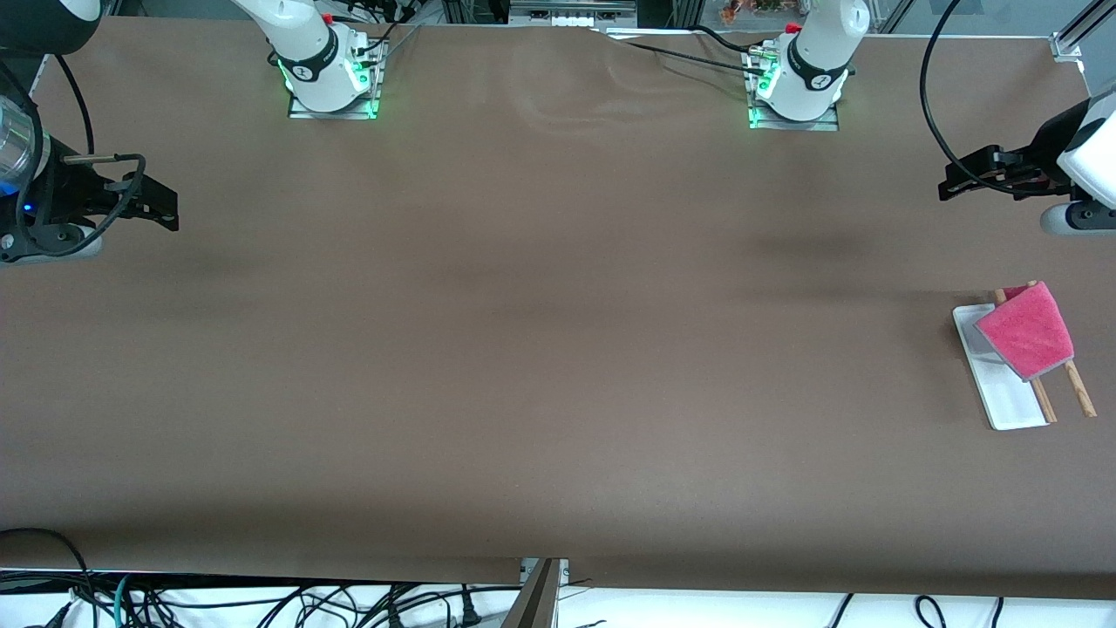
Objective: Pass towel and hang on rack
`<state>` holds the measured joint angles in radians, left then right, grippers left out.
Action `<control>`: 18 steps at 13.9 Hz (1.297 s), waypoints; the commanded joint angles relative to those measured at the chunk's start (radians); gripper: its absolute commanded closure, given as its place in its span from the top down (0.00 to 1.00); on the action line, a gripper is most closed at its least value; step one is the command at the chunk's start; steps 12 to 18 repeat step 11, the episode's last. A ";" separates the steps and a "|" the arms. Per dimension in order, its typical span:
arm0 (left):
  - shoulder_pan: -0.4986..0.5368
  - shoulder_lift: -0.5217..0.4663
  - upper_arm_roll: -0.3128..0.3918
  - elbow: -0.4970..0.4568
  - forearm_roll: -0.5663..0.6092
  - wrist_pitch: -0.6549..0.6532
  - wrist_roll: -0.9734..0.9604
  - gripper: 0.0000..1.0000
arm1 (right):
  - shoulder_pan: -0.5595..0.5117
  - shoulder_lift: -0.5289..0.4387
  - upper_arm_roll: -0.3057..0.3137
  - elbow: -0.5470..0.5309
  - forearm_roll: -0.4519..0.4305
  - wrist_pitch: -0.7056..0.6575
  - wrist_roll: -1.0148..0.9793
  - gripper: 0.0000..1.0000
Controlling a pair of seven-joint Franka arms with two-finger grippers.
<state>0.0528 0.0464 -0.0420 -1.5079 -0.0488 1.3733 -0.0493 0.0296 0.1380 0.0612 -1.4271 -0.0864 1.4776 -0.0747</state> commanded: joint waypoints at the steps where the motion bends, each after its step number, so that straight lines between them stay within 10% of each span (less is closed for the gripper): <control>1: 0.004 -0.016 0.002 -0.005 -0.002 0.018 0.054 1.00 | 0.001 0.009 0.000 0.025 0.001 -0.011 -0.001 1.00; 18: 0.013 -0.034 0.036 -0.022 0.004 0.044 0.169 1.00 | 0.006 0.009 0.000 0.024 0.000 -0.008 -0.007 1.00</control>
